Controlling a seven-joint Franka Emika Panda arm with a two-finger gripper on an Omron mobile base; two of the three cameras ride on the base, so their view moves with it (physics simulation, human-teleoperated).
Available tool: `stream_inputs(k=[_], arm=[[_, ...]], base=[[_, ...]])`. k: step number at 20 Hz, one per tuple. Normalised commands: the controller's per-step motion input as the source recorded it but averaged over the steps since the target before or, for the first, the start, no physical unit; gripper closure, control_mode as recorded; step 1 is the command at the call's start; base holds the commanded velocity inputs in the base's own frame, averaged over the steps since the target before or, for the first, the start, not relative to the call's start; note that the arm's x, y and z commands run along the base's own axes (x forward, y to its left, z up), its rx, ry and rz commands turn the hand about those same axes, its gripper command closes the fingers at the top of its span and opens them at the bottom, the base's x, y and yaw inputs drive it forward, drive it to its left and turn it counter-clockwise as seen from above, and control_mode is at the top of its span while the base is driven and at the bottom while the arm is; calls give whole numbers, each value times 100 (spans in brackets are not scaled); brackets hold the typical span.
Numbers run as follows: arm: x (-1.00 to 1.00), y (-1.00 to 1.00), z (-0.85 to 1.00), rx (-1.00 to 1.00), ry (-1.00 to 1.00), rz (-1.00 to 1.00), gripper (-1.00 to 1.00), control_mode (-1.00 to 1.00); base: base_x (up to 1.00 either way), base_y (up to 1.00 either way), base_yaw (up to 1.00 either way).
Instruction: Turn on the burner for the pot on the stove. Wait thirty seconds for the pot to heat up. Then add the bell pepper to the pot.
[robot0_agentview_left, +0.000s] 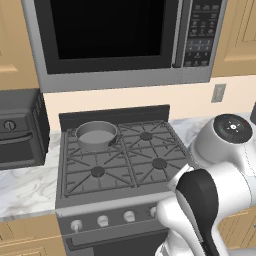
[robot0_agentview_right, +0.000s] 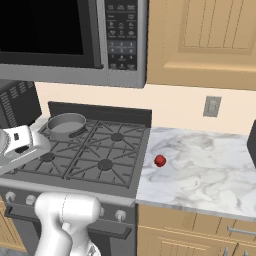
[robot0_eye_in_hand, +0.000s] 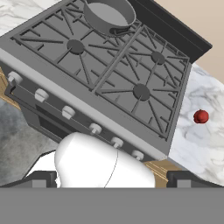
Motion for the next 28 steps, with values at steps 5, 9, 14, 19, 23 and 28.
stream_inputs(k=[5, 9, 14, 19, 23, 28], arm=[[0, 0, 0, 0, 0, 0, -100, -100], [0, 0, 0, 0, 0, 0, -100, -100], [0, 0, 0, 0, 0, 0, -100, -100], [0, 0, 0, 0, 0, 0, -100, -100], [0, 0, 0, 0, 0, 0, -100, -100], [0, 0, 0, 0, 0, 0, -100, -100]], base=[[0, 0, 0], [0, 0, 0], [0, 0, 0], [0, 0, 0], [0, 0, 0], [0, 0, 0]])
